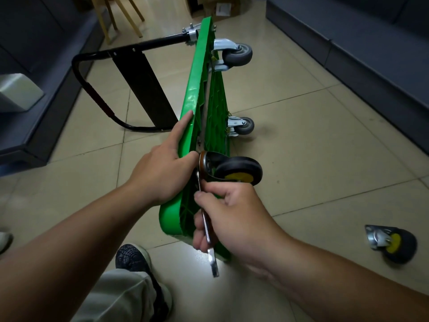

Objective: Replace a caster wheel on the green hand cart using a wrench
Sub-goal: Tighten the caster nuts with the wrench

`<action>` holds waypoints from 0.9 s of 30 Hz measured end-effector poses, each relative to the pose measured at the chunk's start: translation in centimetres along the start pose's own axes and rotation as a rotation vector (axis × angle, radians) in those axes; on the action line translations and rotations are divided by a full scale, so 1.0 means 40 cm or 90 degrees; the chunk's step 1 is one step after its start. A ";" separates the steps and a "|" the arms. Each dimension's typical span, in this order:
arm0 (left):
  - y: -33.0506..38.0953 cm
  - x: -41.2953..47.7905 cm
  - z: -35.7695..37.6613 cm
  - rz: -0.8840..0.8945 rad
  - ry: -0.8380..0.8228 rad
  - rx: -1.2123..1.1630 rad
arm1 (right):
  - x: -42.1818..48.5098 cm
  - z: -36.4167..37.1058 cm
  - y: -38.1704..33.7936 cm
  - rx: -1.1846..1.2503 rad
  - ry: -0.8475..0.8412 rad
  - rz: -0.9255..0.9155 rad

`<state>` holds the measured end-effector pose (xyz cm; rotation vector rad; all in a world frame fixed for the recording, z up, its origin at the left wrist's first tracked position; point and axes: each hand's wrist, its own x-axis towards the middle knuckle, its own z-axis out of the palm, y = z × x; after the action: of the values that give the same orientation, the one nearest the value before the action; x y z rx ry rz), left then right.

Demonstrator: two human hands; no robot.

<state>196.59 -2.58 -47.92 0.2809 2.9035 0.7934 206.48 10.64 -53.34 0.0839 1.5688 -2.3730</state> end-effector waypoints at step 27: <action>-0.001 -0.014 -0.010 -0.021 -0.025 -0.058 | 0.120 -0.152 0.182 -0.581 0.007 -0.528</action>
<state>197.05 -2.94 -47.56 0.2363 2.8183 0.9005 203.20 12.50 -63.28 -0.8868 2.9094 -1.7842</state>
